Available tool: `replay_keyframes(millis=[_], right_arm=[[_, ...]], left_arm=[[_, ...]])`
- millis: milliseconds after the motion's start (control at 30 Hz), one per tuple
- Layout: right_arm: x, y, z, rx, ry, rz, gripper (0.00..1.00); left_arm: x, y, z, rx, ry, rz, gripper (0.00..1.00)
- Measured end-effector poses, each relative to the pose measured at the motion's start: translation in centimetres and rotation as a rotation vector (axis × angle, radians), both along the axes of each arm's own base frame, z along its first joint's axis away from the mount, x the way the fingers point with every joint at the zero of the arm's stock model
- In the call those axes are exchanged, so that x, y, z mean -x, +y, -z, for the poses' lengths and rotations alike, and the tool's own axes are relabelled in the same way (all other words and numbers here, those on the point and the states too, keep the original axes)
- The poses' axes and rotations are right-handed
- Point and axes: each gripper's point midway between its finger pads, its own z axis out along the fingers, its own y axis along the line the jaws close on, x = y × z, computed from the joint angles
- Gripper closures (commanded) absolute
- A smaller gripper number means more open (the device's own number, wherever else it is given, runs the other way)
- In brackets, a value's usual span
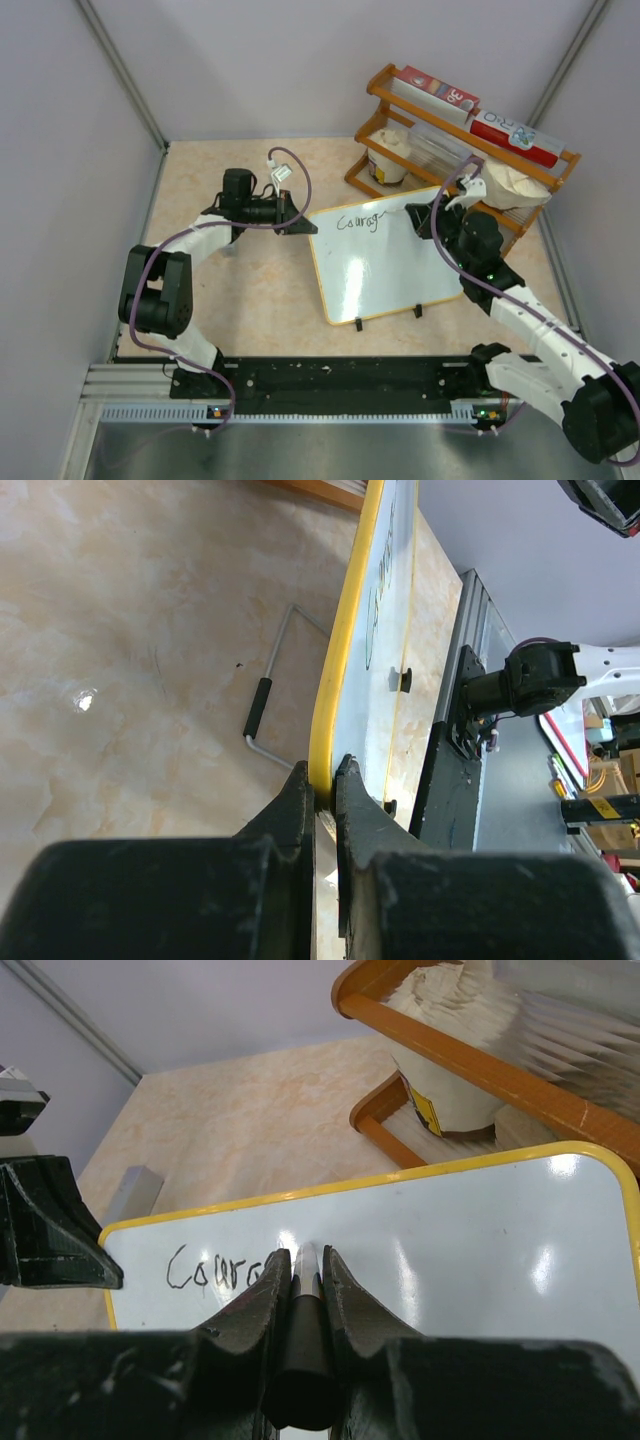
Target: Write a sentence on the whiteboard
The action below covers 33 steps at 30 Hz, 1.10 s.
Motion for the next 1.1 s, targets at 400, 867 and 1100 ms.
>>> replay_keyframes(millis=[400, 867, 1100], right_arm=[[-0.1, 0.8, -0.1, -0.008, 0.011, -0.040, 1.00], [0.6, 1.1, 0.5, -0.002, 0.038, -0.072, 1.00], [0.9, 0.8, 0.7, 0.006, 0.048, -0.061, 1.00]], left_arm=[[0.0, 0.0, 0.0, -0.002, -0.001, 0.002, 1.00], [0.0, 0.0, 0.0, -0.002, -0.001, 0.002, 1.00], [0.0, 0.0, 0.0, -0.002, -0.001, 0.002, 1.00]])
